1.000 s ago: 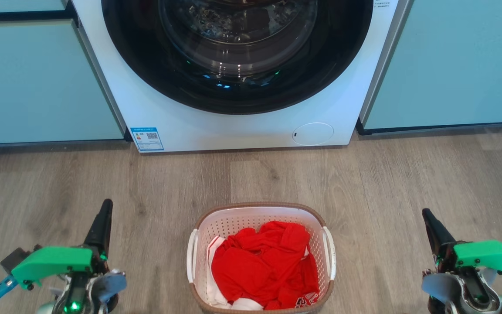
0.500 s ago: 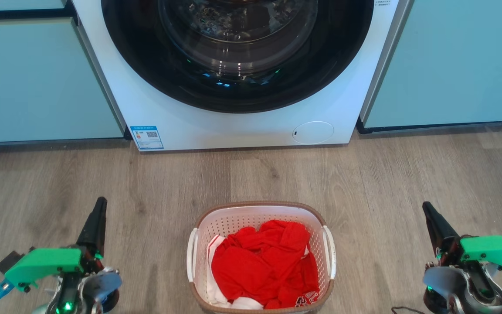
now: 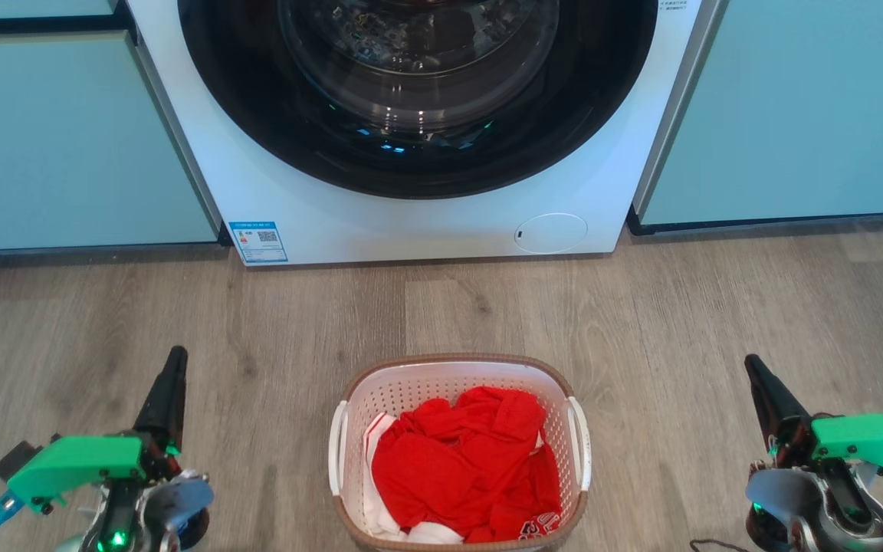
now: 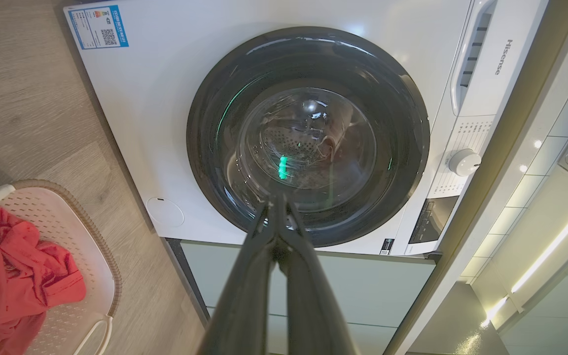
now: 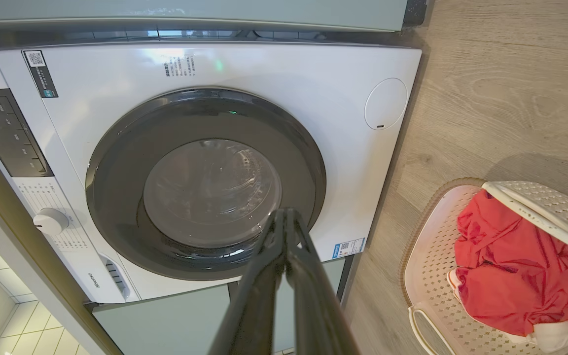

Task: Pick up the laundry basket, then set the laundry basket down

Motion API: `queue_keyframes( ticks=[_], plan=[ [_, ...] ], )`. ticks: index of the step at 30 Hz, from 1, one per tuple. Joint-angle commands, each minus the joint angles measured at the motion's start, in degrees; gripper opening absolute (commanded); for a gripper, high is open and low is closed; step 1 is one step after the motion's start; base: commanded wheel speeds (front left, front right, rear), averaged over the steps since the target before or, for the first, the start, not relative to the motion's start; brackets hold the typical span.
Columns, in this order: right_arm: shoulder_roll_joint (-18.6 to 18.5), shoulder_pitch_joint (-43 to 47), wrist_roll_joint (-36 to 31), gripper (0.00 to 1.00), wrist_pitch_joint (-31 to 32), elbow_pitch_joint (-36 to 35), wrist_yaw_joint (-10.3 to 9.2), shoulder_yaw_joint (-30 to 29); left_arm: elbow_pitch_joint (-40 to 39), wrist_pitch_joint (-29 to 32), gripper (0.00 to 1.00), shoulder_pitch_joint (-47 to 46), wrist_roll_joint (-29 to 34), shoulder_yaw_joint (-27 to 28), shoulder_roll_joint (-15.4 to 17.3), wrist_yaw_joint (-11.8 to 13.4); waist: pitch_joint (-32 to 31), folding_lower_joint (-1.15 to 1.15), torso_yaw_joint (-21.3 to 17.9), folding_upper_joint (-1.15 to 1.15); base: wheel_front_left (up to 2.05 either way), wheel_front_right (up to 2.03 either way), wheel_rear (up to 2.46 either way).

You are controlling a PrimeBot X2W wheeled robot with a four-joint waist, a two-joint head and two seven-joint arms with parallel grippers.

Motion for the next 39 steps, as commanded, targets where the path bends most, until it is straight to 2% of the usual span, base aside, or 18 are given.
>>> queue_keyframes(
  ticks=[1,39],
  plan=[
    [-1.0,-2.6,0.1,0.00,0.3,-1.8,0.41,0.9,-1.9,0.3,0.00,-3.4,0.2,2.4,0.4,-0.4,0.0,0.00,0.0,0.00,0.00,0.00,0.00],
    [-0.7,-2.7,-0.3,0.00,0.6,-1.8,0.41,0.5,-1.9,0.7,0.00,-3.4,0.6,2.9,0.0,-0.4,0.0,0.00,0.0,0.00,0.00,0.00,0.00]
  ],
)
